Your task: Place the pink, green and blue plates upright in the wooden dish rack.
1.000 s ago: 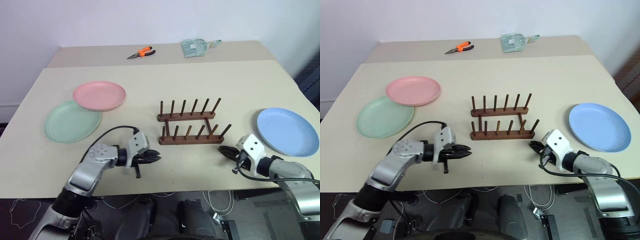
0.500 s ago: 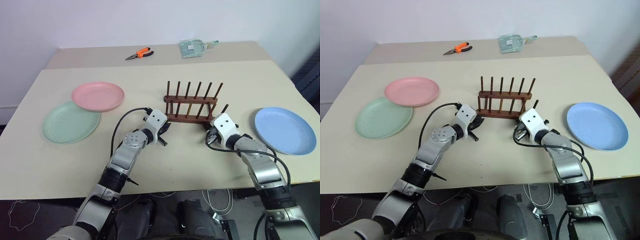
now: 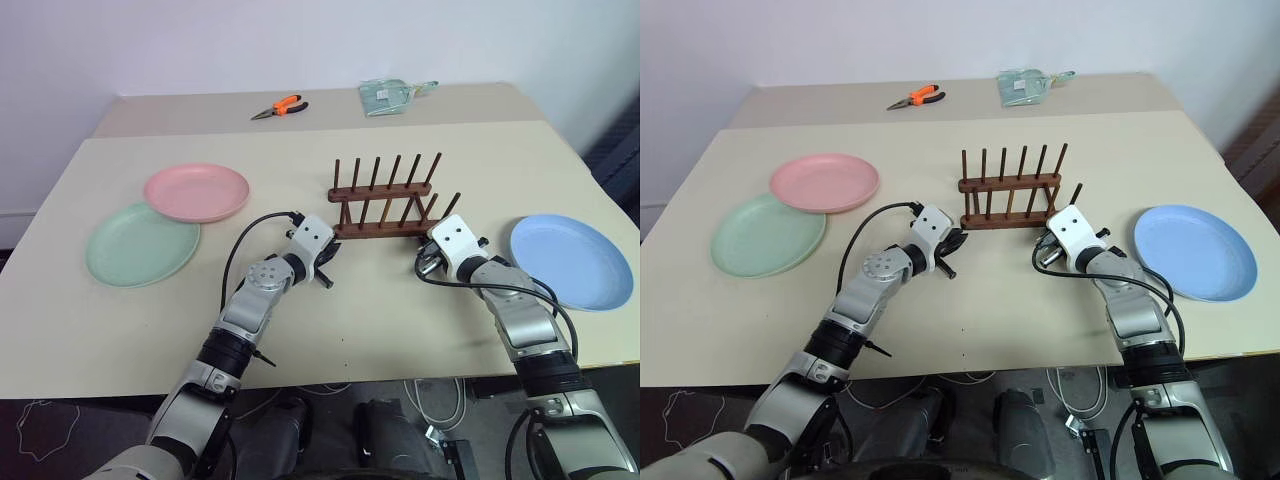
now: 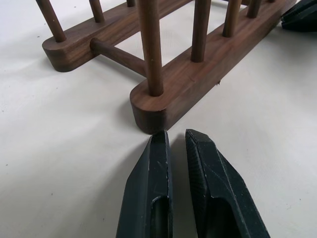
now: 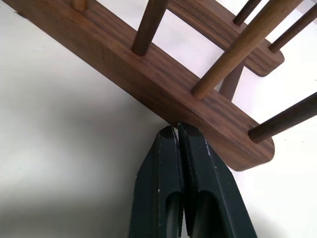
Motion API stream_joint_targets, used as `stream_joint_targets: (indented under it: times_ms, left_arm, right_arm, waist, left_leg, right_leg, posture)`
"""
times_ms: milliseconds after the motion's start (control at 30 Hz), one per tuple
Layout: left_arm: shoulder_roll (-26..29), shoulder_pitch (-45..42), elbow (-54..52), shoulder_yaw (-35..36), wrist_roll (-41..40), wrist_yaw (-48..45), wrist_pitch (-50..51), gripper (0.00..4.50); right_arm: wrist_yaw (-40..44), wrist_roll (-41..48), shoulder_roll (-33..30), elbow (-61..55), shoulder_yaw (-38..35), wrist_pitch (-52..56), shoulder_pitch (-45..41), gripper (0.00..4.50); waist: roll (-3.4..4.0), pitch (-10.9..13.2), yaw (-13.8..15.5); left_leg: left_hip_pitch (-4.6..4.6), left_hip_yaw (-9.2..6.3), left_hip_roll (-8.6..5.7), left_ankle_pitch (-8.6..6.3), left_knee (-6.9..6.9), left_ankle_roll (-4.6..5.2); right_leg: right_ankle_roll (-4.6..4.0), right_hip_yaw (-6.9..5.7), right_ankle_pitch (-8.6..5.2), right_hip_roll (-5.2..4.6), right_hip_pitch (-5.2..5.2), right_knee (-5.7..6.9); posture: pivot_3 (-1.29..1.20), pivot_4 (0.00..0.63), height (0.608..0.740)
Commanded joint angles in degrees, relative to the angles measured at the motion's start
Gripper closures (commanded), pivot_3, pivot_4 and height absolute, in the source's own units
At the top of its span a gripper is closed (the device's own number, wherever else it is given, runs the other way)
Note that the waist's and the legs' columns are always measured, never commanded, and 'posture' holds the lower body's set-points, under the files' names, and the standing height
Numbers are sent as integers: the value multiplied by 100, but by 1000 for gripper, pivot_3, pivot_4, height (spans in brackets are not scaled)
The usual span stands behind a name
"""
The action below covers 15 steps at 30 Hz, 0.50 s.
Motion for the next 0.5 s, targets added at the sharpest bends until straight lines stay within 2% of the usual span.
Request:
stream_joint_targets:
  times_ms: [33,133,233,267,300,400,500]
  left_arm:
    - [350,285,-740,558,-392,-171,441,3117]
    - [593,201,-1466,1598,-811,302,822,1721]
    - [855,-168,-1856,2375,-740,1101,1089,133]
    - [921,-273,-1928,2556,-692,1328,1175,0]
    - [979,-360,-1976,2697,-634,1541,1259,0]
    - [1132,-642,-2160,3242,-371,2458,1997,0]
    - [584,-889,-2623,4450,-924,3371,3166,0]
  right_arm:
    - [535,319,-156,-715,-24,-46,221,3601]
    - [1121,693,-250,-1503,93,51,476,2243]
    - [1423,848,-283,-1983,230,213,544,713]
    - [1468,860,-283,-2069,258,237,539,224]
    - [1483,860,-275,-2116,274,253,521,96]
    - [1512,920,-196,-2190,338,305,391,96]
    - [1554,907,-115,-2055,436,207,211,96]
  waist:
    - [0,0,-32]
    - [-6,9,-46]
    - [-11,12,-30]
    - [-11,12,-6]
    - [-11,12,10]
    - [-13,12,30]
    - [-18,15,23]
  left_leg:
    - [-1,0,0,3,-6,6]
    - [-10,0,1,7,-17,6]
    - [-25,-1,4,13,-16,-3]
    - [-25,-1,3,12,-14,-7]
    - [-25,-1,2,7,-10,-14]
    - [-24,-1,-2,3,-7,-8]
    - [-24,-1,-3,1,-5,-6]
  right_leg:
    - [0,1,0,0,-5,1]
    - [-1,3,0,1,-27,6]
    - [-3,3,0,4,-49,16]
    - [-3,2,1,3,-47,15]
    - [-2,2,1,3,-44,14]
    - [1,0,1,0,-35,4]
    - [6,0,4,0,-32,3]
  posture:
    - [0,150,727]
    - [0,150,727]
    - [0,150,727]
    - [0,150,727]
    - [0,150,727]
    - [0,150,727]
    - [0,150,727]
